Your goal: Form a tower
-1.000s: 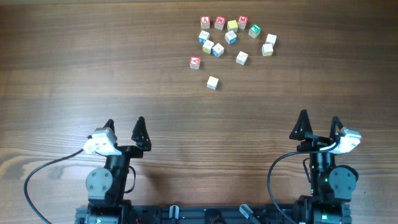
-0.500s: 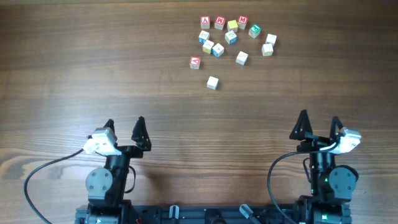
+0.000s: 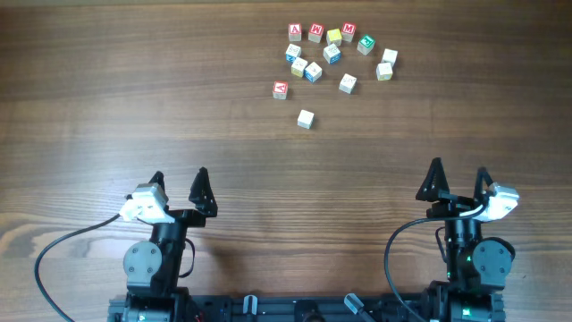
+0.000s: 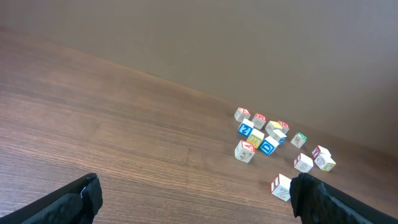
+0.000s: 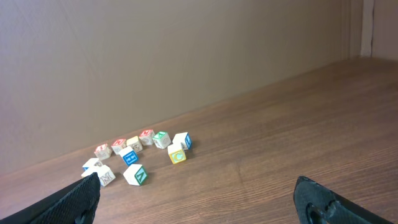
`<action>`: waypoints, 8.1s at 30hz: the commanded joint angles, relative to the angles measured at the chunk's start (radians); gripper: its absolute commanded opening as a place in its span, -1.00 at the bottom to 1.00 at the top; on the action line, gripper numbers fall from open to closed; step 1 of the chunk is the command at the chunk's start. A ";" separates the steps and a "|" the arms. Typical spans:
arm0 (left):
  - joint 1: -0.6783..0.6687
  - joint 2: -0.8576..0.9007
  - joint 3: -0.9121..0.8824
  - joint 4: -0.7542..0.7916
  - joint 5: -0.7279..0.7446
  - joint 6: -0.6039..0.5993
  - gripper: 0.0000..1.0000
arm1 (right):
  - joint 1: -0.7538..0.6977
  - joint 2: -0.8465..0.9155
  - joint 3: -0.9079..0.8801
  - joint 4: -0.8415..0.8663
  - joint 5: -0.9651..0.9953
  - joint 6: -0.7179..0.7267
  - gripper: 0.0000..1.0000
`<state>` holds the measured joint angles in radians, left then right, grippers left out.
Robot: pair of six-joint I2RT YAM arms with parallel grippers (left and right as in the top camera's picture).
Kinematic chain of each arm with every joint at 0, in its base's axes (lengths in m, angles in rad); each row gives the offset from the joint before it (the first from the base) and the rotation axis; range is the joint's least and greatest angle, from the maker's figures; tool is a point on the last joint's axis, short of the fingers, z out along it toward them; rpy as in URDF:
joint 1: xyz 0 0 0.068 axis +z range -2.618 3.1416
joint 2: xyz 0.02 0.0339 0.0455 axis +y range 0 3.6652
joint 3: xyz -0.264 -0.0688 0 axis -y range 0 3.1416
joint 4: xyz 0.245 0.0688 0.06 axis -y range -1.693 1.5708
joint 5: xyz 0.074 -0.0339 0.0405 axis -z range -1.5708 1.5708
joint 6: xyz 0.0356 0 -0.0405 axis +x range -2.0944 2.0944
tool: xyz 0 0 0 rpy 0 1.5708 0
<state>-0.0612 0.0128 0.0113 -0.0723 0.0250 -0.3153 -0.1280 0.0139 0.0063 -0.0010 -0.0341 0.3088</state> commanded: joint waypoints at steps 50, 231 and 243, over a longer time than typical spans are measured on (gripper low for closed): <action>-0.008 1.213 1.255 -0.472 0.464 0.121 1.00 | 0.004 0.004 -0.001 0.002 -0.016 -0.018 1.00; 0.072 0.911 1.025 -1.101 -0.329 -0.277 1.00 | 0.004 0.370 0.286 0.098 -0.389 0.405 0.99; 0.072 0.913 1.025 -1.101 -0.329 -0.277 1.00 | 0.404 1.607 1.420 -0.626 -0.216 -0.026 0.99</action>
<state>0.0032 0.9257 1.0378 -1.1721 -0.3058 -0.5823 0.2176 1.4704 1.2804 -0.5987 -0.3107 0.4034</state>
